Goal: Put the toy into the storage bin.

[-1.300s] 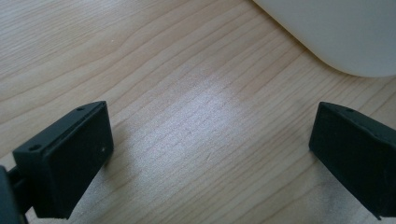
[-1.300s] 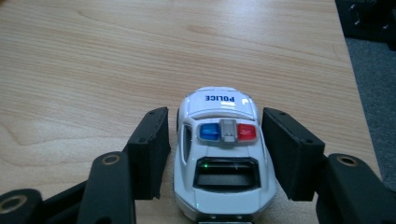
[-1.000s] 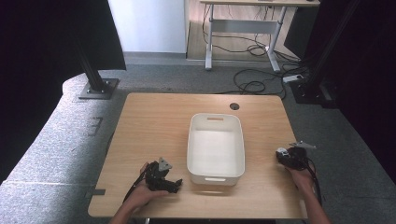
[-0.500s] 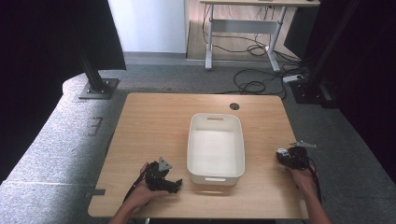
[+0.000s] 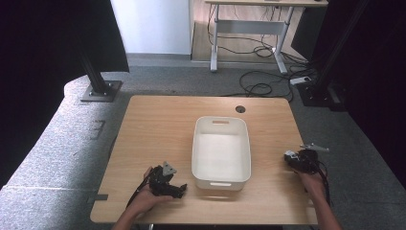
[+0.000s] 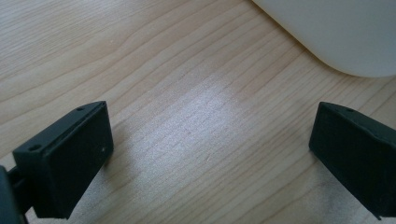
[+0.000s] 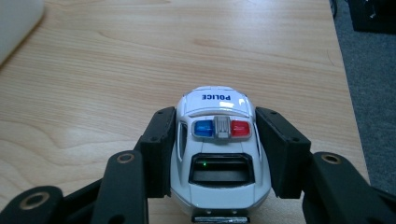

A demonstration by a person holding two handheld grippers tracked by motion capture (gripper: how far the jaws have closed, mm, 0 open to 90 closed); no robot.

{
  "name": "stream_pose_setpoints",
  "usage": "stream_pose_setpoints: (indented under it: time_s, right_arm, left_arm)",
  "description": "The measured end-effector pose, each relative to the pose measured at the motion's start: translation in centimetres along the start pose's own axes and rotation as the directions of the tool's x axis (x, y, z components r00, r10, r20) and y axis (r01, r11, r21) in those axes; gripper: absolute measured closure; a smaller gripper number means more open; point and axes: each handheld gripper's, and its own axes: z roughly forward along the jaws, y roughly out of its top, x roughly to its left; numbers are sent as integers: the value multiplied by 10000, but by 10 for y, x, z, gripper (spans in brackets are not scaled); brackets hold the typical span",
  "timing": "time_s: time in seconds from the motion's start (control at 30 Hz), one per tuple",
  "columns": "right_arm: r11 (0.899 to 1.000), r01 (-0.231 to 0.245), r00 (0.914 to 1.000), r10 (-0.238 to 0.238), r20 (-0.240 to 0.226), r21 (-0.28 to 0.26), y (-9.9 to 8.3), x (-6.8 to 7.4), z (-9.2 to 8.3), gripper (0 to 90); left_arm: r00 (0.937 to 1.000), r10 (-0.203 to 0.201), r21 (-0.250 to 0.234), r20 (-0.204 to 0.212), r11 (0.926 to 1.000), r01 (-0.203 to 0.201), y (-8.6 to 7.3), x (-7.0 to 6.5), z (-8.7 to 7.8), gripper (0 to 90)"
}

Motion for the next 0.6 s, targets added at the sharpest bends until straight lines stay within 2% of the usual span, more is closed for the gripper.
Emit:
stream_pose_setpoints:
  time_s: [0.6]
  right_arm:
    - [9986,-34,9989,10,-467,-523,7,7,-15,502]
  left_arm:
    - [10000,14,2,16,10000,-14,0,0,0,0]
